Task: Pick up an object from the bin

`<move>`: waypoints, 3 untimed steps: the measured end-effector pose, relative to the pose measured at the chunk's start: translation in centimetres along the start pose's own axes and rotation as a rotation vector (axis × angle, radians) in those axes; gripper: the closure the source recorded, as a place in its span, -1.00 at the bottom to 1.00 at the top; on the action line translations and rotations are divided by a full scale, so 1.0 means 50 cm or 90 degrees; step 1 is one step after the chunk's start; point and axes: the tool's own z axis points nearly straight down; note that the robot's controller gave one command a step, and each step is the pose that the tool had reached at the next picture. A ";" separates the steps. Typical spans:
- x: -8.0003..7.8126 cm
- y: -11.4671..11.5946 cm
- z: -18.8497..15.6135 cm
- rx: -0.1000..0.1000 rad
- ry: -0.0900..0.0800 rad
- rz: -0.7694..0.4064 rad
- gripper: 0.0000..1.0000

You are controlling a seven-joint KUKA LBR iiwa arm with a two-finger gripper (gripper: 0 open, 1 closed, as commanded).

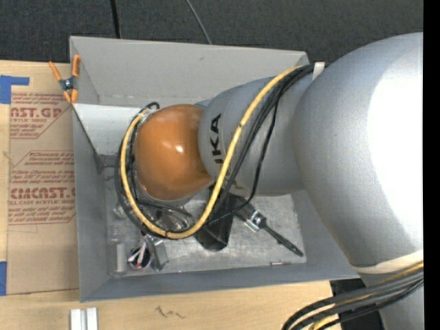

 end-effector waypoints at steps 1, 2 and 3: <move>0.004 0.019 0.081 0.000 -0.004 -0.207 -1.00; -0.013 0.024 0.094 -0.001 -0.003 -0.236 1.00; -0.013 0.024 0.094 -0.001 -0.003 -0.235 1.00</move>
Offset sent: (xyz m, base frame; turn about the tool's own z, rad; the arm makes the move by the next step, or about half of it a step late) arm -0.0016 0.0120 -0.0488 -0.3714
